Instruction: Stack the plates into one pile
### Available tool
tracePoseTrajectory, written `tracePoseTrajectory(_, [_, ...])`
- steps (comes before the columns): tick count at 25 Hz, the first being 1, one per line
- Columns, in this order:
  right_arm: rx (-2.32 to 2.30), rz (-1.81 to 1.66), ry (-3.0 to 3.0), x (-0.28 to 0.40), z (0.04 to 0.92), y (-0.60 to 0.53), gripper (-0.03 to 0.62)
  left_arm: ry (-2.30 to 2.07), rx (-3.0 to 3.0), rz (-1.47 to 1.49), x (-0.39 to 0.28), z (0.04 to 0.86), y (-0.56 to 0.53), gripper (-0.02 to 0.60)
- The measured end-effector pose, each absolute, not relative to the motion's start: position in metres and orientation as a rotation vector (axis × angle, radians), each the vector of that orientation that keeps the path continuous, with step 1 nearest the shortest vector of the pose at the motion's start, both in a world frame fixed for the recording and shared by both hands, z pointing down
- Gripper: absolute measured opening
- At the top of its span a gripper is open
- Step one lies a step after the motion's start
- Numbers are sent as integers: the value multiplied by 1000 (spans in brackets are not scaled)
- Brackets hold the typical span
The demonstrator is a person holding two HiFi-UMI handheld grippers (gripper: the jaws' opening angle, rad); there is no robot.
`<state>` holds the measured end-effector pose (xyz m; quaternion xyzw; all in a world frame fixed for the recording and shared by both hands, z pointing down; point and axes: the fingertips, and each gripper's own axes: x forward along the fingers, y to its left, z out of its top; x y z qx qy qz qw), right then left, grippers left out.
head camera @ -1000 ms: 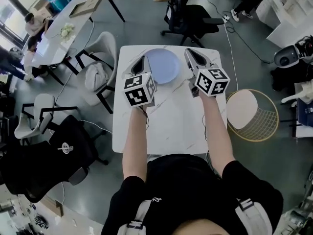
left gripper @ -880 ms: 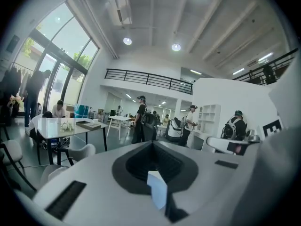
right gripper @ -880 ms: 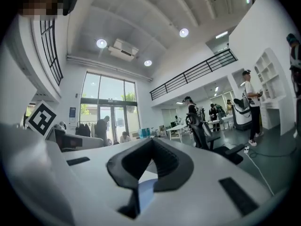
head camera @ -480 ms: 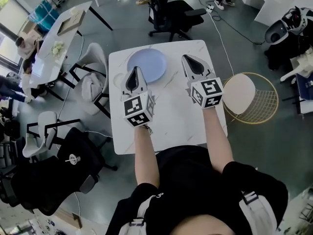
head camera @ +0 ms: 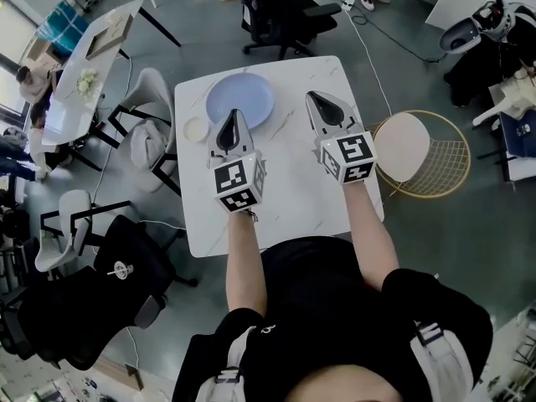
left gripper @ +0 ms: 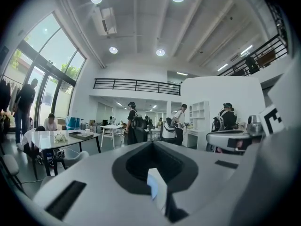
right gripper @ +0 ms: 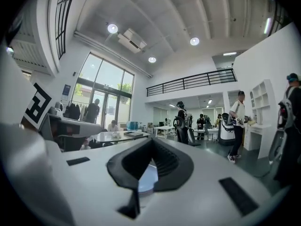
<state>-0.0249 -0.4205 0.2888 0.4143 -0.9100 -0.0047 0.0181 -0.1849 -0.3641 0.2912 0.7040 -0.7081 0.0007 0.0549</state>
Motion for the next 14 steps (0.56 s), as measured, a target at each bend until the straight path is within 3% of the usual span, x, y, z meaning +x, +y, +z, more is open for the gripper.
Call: tracePoseTrajectory(14, [1293, -34, -2802, -14, 288, -407, 8, -2143, 2112, -1, -178, 296, -355, 16])
